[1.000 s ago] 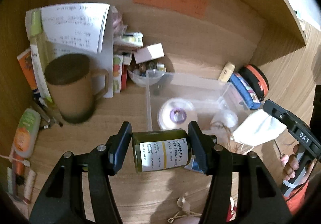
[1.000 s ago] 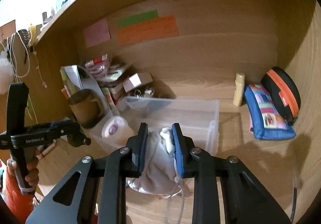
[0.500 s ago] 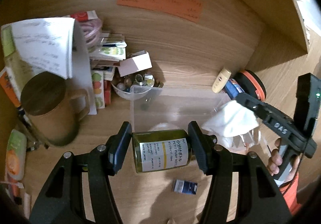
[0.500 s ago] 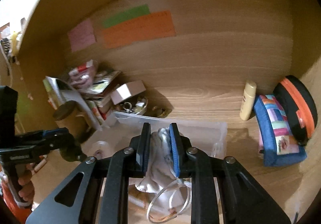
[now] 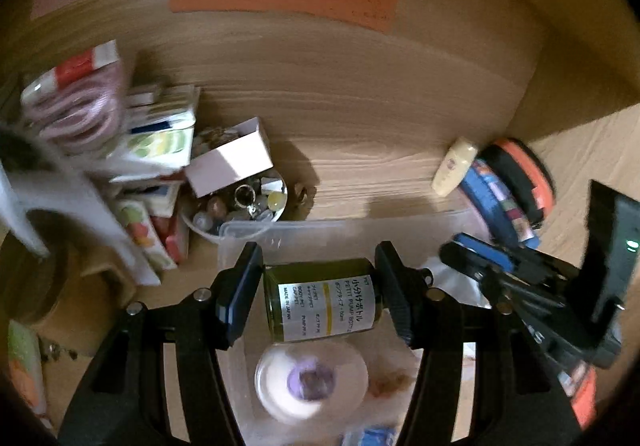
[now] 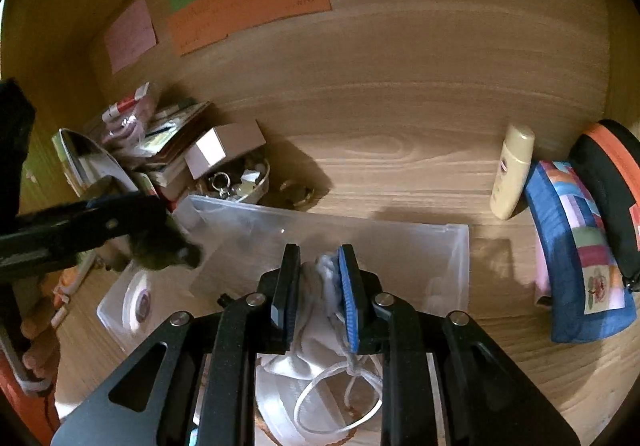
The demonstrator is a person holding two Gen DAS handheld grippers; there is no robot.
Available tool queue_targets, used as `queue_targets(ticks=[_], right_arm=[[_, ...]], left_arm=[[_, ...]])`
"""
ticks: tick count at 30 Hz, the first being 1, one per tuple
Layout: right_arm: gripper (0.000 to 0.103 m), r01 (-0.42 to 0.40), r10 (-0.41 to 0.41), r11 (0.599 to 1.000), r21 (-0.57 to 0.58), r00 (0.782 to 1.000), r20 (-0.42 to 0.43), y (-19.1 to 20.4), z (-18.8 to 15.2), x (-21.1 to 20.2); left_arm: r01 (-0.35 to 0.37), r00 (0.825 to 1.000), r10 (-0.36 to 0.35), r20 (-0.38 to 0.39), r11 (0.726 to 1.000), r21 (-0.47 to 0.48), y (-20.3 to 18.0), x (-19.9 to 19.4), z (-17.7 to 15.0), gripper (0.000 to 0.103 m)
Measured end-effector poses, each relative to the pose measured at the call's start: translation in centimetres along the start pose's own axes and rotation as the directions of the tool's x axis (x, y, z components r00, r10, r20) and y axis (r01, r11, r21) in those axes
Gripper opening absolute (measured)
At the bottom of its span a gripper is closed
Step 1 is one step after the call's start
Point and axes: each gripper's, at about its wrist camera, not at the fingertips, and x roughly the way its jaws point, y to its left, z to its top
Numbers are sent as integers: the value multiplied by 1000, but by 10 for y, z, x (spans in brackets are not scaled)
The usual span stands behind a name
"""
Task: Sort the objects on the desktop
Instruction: 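Carry the green bottle over the clear box with the left tool while the right tool carries the bag, then open the left tool to drop the bottle while the right tool releases the bag into the box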
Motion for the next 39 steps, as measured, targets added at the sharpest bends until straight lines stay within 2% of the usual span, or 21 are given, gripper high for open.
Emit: queue_targets(ticks=[5,15,19,22,27,31,39], right_arm=[[21,-6,7,1000,8,999,-48,-5,-5,12],[26,11,-11,1000,-3,999,-46,-3,-5,12],[41,-2,2,1000,6,999,-47,-3,-5,10],[52,10,-10,1000,5,999,-40,-2,-5,10],[55,13,-12,1000,9,999,-38,-2,-3,6],[56,3,-3,1000,-9,1000,-29,5,1,-4],[76,57,-54,997,-60,997,54,29,1,-50]], left_arm=[[-22,999,23,-39,999,23,-4,24,-5,58],[-71,991,74,-107,997,34,0,40,-15,58],[-81,989,85,-123,996,40,0,42,-18,58],[-88,989,93,-118,995,46,2,37,-19,58],[-100,988,102,-112,995,27,9,23,-20,58],[-106,990,106,-87,994,8,13,5,-22,68],[-149,988,150,-30,989,18,20,-47,-41,77]])
